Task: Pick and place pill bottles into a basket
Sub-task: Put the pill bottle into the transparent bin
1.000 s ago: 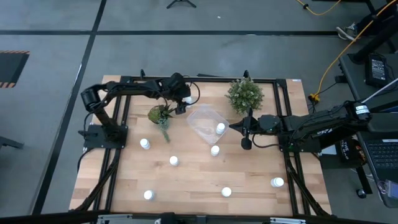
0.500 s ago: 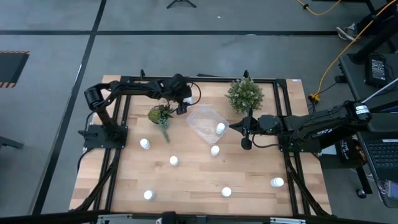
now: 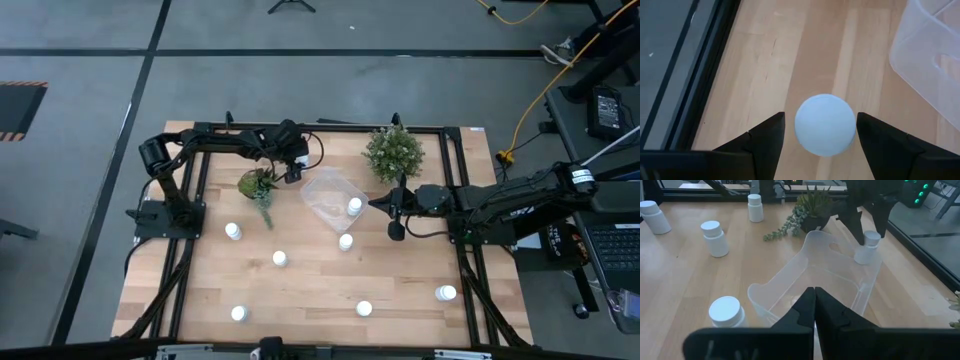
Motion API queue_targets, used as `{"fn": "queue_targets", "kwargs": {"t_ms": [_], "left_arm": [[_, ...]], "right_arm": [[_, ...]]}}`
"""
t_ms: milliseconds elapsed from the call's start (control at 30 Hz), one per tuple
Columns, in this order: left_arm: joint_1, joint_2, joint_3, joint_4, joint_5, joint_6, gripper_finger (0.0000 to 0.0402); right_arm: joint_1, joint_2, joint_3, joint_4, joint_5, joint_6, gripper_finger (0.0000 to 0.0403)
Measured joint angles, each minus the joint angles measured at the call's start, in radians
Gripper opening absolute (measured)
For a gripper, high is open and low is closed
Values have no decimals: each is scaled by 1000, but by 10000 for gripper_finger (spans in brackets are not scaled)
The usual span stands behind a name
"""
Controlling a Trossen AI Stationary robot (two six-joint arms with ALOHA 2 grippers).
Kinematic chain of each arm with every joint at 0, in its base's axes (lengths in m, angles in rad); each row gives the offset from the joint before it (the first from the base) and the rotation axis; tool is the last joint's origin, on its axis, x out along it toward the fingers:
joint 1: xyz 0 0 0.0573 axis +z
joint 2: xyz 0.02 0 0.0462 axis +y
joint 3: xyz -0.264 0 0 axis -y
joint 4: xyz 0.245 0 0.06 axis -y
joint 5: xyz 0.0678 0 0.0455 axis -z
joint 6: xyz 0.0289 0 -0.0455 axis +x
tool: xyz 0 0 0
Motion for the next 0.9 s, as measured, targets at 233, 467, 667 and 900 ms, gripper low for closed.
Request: {"fn": "queue_targets", "kwargs": {"t_ms": [233,467,667,900], "left_arm": [[0,0,0,0,3,4,190],[0,-2,1,-3,5,50,154],[0,-5,3,-38,5,52,154],[-2,-84,-3,-150,9,56,154]], "right_arm": [[0,0,0,0,0,0,9],[0,0,0,-1,0,0,9],[0,0,0,-2,0,0,9],[0,0,0,-11,0,-8,9]]}}
